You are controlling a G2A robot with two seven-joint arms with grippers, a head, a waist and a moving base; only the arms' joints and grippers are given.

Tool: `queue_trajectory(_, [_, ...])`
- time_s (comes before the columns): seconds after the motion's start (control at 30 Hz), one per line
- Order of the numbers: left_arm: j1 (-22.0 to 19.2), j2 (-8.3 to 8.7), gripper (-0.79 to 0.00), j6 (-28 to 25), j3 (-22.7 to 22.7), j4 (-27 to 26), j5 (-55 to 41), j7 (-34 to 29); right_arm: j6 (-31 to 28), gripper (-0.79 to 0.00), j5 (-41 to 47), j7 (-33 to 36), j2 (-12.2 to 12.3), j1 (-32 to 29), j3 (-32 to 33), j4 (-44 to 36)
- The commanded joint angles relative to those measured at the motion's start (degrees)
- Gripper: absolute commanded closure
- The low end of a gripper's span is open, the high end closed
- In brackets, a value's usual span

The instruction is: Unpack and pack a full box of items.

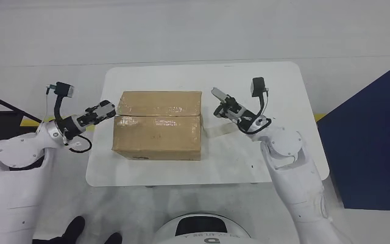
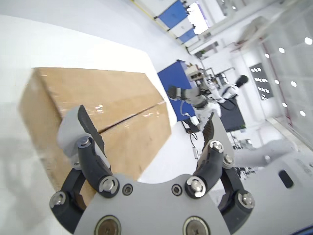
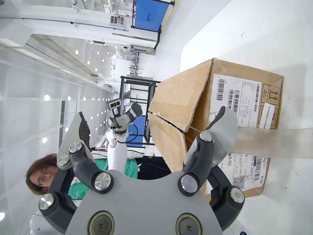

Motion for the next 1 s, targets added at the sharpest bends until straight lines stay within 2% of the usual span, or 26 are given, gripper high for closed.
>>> queue_trajectory(0.0, [0.5, -0.15, -0.785, -2.1, 0.6, 0.6, -3.9, -0.7, 0.1, -0.785, -0.3, 0.1, 0.0, 0.6, -0.4, 0.1])
queue_trajectory(0.13, [-0.9, -0.33, -0.785, -2.4, 3.3, 3.8, -3.9, -1.3, 0.4, -0.785, -0.9, -0.2, 0.2, 1.2, -0.8, 0.3])
queue_trajectory(0.3, [-5.2, -1.07, -0.785, -1.6, 9.3, 10.3, -4.9, -0.7, 0.5, -0.785, -1.8, -0.7, 0.3, 1.3, -1.1, 0.5])
queue_trajectory(0.43, [-7.3, -1.61, -0.785, -3.2, 12.5, 13.4, -5.7, -0.8, 0.4, -0.785, -2.1, -1.0, 0.5, 1.2, -1.2, 0.5])
queue_trajectory(0.8, [-7.9, -1.81, -0.785, -4.2, 13.2, 16.0, -7.4, -0.6, -0.2, -0.785, -1.9, -0.8, 0.6, 1.3, -1.3, 0.3])
queue_trajectory(0.87, [-7.9, -1.81, -0.785, -4.2, 13.2, 16.0, -7.4, -0.6, 1.1, -0.785, -7.0, -4.4, 0.7, 0.6, -1.5, 0.4])
queue_trajectory(0.97, [-7.9, -1.81, -0.785, -4.2, 13.2, 16.0, -7.4, -0.6, 4.6, -0.785, -21.9, -12.4, 1.2, -2.6, -2.7, -2.2])
